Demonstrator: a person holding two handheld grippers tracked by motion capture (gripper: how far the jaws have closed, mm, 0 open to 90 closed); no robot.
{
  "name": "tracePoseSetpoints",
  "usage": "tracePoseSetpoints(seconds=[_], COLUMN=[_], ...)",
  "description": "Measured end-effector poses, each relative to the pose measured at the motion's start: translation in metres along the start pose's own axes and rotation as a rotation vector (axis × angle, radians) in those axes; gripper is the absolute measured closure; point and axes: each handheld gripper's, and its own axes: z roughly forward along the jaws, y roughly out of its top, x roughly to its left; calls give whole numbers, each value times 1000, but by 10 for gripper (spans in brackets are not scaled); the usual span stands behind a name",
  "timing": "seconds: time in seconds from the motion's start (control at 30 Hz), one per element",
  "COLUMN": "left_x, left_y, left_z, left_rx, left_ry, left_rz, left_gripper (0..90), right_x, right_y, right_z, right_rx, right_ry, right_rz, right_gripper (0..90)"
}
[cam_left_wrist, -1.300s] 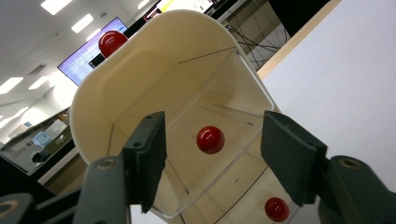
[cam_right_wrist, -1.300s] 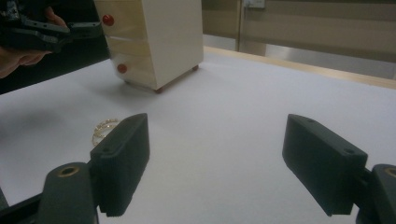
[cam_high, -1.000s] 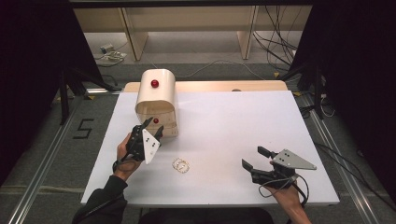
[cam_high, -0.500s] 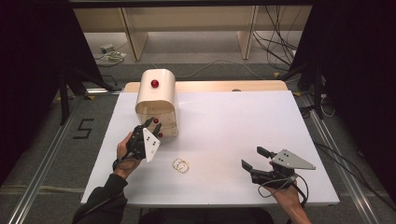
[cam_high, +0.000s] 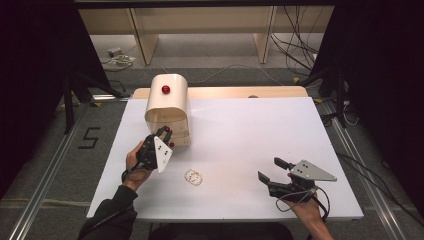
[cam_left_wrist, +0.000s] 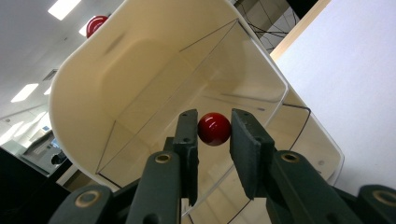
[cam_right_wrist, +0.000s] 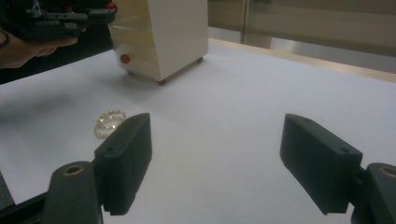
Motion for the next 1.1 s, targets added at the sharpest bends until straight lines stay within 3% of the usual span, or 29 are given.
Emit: tracePoseSetpoints(seconds=[0.5,1.1], left_x=[-2,-3], left_y=[6,9], left_z=[-5,-13], left_rx=[35,42], left_ry=[-7,-18], left_rz=[19,28], left_gripper=[729,729], right_x=[0,1], right_y=[0,0], right_z=[-1,0], right_rx=[8,12], right_ry=[-3,-2], right_rz=[-3,-2], right_gripper=[259,259])
